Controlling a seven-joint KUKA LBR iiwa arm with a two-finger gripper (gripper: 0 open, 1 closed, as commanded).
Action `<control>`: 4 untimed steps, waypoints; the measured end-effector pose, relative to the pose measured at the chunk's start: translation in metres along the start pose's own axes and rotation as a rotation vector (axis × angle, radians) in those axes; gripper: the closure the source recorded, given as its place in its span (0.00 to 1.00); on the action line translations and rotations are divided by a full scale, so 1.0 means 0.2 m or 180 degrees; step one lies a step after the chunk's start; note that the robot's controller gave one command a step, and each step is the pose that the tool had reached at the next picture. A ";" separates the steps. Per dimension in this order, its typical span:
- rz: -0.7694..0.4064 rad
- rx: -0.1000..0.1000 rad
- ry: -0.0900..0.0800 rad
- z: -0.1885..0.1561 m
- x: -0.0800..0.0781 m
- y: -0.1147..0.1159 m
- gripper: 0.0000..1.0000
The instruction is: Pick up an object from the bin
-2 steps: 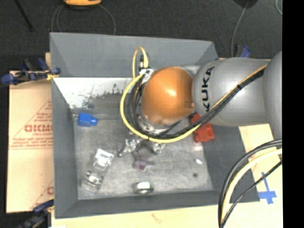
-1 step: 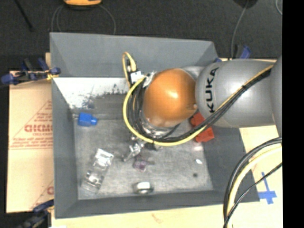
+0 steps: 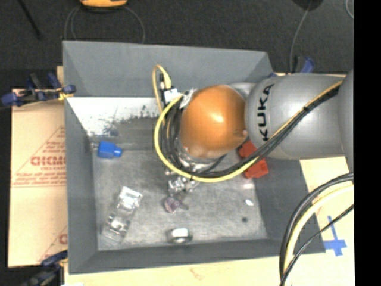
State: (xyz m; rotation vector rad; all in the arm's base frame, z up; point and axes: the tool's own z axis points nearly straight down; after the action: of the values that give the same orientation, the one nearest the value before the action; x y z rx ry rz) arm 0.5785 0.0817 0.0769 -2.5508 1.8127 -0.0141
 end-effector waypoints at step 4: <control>0.0084 -0.0031 -0.0001 -0.54 0.02 -0.03 1.00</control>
Offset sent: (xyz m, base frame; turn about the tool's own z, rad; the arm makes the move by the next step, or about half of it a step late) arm 0.0000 0.0000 0.0466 0.0000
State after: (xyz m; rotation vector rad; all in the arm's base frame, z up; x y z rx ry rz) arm 0.5846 0.0802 0.1848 -2.5330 1.8506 -0.0048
